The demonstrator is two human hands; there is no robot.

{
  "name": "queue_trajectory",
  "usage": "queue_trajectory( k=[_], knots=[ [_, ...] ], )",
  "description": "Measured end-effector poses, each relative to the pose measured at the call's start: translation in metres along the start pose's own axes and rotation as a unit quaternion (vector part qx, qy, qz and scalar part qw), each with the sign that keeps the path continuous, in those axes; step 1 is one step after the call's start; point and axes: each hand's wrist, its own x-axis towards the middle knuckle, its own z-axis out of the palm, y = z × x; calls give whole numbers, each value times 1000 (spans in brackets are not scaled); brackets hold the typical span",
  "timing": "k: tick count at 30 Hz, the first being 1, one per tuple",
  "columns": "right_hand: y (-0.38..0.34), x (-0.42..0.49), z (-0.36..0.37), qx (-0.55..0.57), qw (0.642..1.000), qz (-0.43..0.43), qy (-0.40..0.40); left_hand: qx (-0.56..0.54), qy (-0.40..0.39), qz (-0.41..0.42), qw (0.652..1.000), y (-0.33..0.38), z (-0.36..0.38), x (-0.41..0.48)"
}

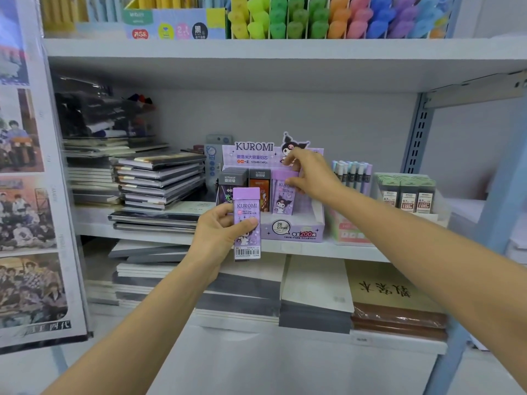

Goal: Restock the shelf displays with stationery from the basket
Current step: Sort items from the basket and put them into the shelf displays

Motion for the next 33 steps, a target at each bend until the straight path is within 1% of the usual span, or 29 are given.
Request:
queue_trajectory(
  k=[2, 6, 7, 8, 9, 10, 11, 12, 14, 15, 16, 17, 18, 19, 21, 22, 23, 25, 26, 28, 30, 33],
  knots=[
    [0, -1, -3, -6, 1000, -13, 2, 2, -1, -1, 1000, 0, 1, -1],
    [-5, 1, -13, -100, 992, -31, -64, 14, -1, -1, 1000, 0, 4, -2],
    [-7, -1, -17, -99, 993, -37, -61, 16, -1, 1, 1000, 1, 5, -3],
    [-10, -4, -21, -61, 996, -43, -45, 20, -1, 4, 1000, 2, 6, -4],
    [-14, -10, -25, 16, 999, -44, -29, 24, 0, 9, 1000, 2, 8, -4],
    [-20, -17, -28, 113, 992, -41, -34, 26, 0, 13, 1000, 3, 10, -4],
    [-28, -24, -30, 200, 977, -36, -67, 25, -2, 16, 1000, 4, 13, -5],
    [-35, -31, -30, 247, 962, -34, -111, 24, -6, 21, 999, 5, 17, -5],
    [-44, -39, -28, 230, 957, -57, -170, 26, -13, 36, 999, 7, 24, -6],
    [-45, -41, -28, 211, 960, -68, -174, 36, -11, 49, 998, 7, 27, -7],
    [-45, -41, -30, 208, 962, -70, -160, 66, -3, 73, 995, 6, 29, -7],
    [-43, -38, -34, 216, 965, -66, -133, 119, 13, 108, 987, 3, 29, -8],
    [-38, -34, -40, 222, 968, -60, -99, 189, 33, 154, 969, 0, 27, -9],
    [-32, -29, -45, 222, 972, -54, -60, 269, 48, 203, 940, -3, 24, -10],
    [-19, -20, -55, 203, 978, -43, 10, 418, 46, 292, 859, -11, 17, -9],
    [-13, -16, -56, 185, 982, -36, 30, 482, 27, 315, 817, -15, 14, -8],
    [-9, -14, -55, 161, 986, -30, 37, 537, 3, 319, 781, -20, 13, -7],
    [-6, -14, -46, 110, 993, -30, 33, 617, -35, 291, 730, -31, 11, -4],
    [-7, -15, -39, 91, 995, -35, 31, 642, -45, 278, 713, -36, 10, -3],
    [-8, -19, -25, 70, 996, -45, 24, 672, -56, 267, 688, -42, 7, -3],
    [-10, -20, -16, 45, 997, -56, 14, 684, -58, 273, 674, -43, 5, -3],
    [-11, -17, -17, 12, 998, -62, -10, 691, -59, 282, 663, -44, 3, -3]
  ],
)
